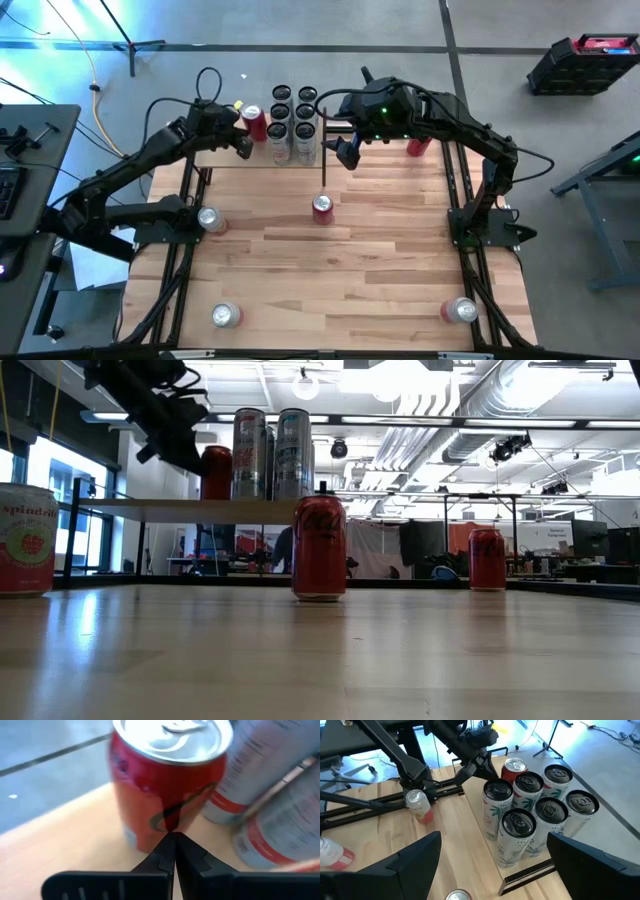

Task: Place canned beverage on shelf
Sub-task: Put the bottom left red soda can on the shelf

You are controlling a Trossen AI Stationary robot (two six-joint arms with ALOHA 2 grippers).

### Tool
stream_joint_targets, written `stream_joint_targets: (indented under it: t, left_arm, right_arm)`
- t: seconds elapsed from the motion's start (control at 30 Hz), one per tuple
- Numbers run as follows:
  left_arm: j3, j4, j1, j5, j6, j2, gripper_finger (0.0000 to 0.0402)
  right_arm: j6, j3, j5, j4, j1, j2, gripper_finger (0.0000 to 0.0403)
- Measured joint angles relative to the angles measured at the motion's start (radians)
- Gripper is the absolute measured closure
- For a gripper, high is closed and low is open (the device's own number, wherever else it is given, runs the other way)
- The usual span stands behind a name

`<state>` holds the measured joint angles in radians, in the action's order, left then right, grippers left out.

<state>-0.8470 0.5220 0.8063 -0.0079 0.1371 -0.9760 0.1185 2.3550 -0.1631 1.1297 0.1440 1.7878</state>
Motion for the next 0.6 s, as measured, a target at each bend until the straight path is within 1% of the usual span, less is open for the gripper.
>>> stream_joint_targets:
  t: [0.17, 0.27, 0.43, 0.53, 0.6]
  left_arm:
    - [0.0, 0.001, 0.028, -0.055, 0.001, 0.0, 0.0401]
    - [-0.001, -0.007, 0.047, -0.063, 0.0, 0.001, 0.0401]
    - [-0.046, 0.033, 0.053, 0.049, -0.091, 0.027, 0.04]
    - [-0.081, 0.101, 0.053, 0.058, -0.124, 0.058, 0.0398]
    - [-0.104, 0.115, 0.053, 0.058, -0.142, 0.081, 0.0393]
  right_arm:
    - [0.029, 0.0, 0.0, 0.001, -0.001, 0.0, 0.0054]
    - [0.042, 0.0, 0.0, 0.001, -0.001, 0.0, 0.0054]
    - [0.052, 0.0, 0.001, 0.001, -0.001, 0.0, 0.0054]
    - [0.061, 0.0, 0.001, 0.002, -0.001, 0.0, 0.0054]
    - [0.061, 0.0, 0.001, 0.002, -0.001, 0.0, 0.0054]
